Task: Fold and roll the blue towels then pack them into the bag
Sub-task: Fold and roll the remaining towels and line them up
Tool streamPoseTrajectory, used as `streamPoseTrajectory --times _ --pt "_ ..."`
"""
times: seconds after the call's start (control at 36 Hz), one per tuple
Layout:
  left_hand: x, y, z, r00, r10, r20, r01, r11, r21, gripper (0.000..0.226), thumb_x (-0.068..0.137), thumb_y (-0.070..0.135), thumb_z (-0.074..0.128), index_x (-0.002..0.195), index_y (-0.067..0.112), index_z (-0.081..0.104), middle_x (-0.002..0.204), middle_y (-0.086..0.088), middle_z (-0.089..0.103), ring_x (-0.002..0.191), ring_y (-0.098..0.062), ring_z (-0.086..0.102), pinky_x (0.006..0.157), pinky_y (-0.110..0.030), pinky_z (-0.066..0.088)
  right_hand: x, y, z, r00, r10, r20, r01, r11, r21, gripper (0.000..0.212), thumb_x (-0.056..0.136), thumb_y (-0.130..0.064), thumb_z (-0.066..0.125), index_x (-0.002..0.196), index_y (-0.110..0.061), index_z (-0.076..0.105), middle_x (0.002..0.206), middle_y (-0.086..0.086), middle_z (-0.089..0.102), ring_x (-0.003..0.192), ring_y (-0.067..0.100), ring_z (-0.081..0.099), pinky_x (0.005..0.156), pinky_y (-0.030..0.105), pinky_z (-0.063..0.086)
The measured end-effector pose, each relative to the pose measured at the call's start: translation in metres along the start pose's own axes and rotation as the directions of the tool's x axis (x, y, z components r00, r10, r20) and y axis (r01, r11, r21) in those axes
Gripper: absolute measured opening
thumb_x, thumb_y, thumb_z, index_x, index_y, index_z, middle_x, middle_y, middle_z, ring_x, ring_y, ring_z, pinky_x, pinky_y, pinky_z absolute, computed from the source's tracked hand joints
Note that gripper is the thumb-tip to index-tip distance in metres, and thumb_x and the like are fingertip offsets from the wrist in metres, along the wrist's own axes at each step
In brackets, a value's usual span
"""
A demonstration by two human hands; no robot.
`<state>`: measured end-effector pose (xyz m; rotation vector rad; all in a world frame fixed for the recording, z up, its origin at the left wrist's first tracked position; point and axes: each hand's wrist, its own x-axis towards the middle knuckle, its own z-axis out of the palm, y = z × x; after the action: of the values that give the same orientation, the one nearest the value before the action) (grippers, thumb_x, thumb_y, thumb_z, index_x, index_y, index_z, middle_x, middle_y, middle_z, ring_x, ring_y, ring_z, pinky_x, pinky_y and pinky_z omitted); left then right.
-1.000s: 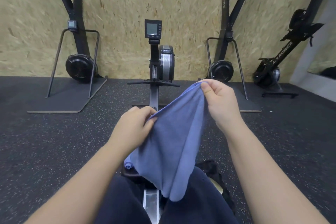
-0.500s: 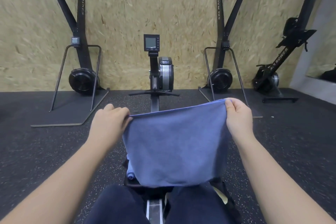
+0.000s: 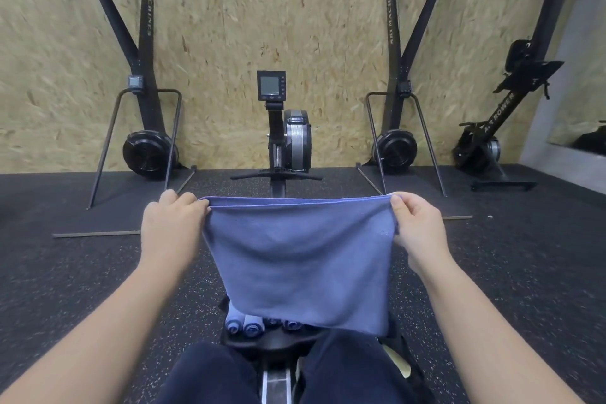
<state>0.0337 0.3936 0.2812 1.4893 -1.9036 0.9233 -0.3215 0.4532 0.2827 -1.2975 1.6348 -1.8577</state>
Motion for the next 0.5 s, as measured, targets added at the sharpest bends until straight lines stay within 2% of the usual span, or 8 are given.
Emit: streamPoseTrajectory --times 0.08,0.17,0.22,0.28,0.36,0.44,0.5 --pt "-0.001 -0.002 -0.002 1.0 -0.014 0.015 0.014 1.0 -0.008 0.025 0.083 0.021 0.05 0.069 0.01 0.069 0.066 -0.007 0.059 0.065 -0.031 0.048 0.052 -0.03 0.022 -0.006 -0.006 0.003 0.999 -0.029 -0.028 0.029 1.0 -0.013 0.021 0.096 -0.018 0.054 0.082 -0.027 0.066 0.092 0.0 0.07 0.087 0.018 0.062 0.085 0.038 0.049" --pt "-0.001 -0.001 -0.008 0.999 -0.034 0.039 0.034 0.999 -0.022 0.021 0.079 0.017 0.052 0.067 0.01 0.067 0.065 -0.006 0.058 0.064 -0.03 0.045 0.051 -0.03 0.021 -0.012 -0.01 0.003 0.995 -0.095 -0.035 0.093 0.993 -0.075 0.018 0.097 -0.018 0.051 0.091 -0.019 0.068 0.093 -0.002 0.07 0.091 0.017 0.063 0.082 0.033 0.048" --pt "-0.001 -0.003 -0.009 0.997 -0.04 0.058 0.042 0.999 -0.028 0.009 0.073 0.008 0.063 0.065 0.011 0.066 0.063 -0.005 0.057 0.063 -0.029 0.044 0.051 -0.03 0.019 -0.016 -0.012 0.003 0.99 -0.137 -0.046 0.131 0.984 -0.117 0.02 0.098 -0.018 0.05 0.096 -0.014 0.069 0.095 -0.005 0.069 0.091 0.014 0.061 0.077 0.027 0.043" --pt "0.0 -0.005 -0.008 0.995 -0.056 0.084 0.059 0.998 -0.034 0.016 0.064 -0.002 0.078 0.066 0.01 0.068 0.061 -0.005 0.056 0.062 -0.028 0.044 0.05 -0.029 0.019 -0.019 -0.014 0.002 0.984 -0.165 -0.074 0.151 0.976 -0.158 0.021 0.099 -0.019 0.049 0.101 -0.013 0.069 0.097 -0.007 0.067 0.092 0.01 0.058 0.075 0.02 0.037" --pt "0.003 -0.005 -0.008 0.993 -0.105 0.057 0.11 0.989 -0.1 0.013 0.072 0.0 0.078 0.072 0.007 0.066 0.061 -0.009 0.058 0.063 -0.031 0.047 0.048 -0.033 0.032 -0.022 -0.015 0.0 0.975 -0.198 -0.104 0.173 0.962 -0.211 0.021 0.099 -0.019 0.048 0.103 -0.013 0.068 0.096 -0.006 0.066 0.09 0.011 0.056 0.072 0.017 0.032" --pt "0.006 0.0 -0.011 0.984 -0.174 0.042 0.178 0.969 -0.172 0.006 0.084 0.005 0.069 0.085 0.004 0.063 0.072 -0.014 0.063 0.072 -0.035 0.049 0.055 -0.042 0.041 -0.022 -0.014 0.001 0.964 -0.236 -0.124 0.198 0.946 -0.257 0.021 0.099 -0.018 0.048 0.102 -0.011 0.068 0.097 -0.003 0.066 0.089 0.014 0.055 0.071 0.017 0.031" --pt "0.006 0.003 -0.013 0.981 -0.182 0.062 0.191 0.961 -0.198 0.017 0.081 0.001 0.07 0.096 -0.002 0.064 0.077 -0.019 0.063 0.076 -0.038 0.051 0.057 -0.044 0.043 -0.022 -0.013 0.003 0.952 -0.267 -0.147 0.221 0.937 -0.27 0.02 0.099 -0.017 0.047 0.1 -0.009 0.066 0.097 -0.001 0.065 0.09 0.016 0.054 0.074 0.02 0.032"
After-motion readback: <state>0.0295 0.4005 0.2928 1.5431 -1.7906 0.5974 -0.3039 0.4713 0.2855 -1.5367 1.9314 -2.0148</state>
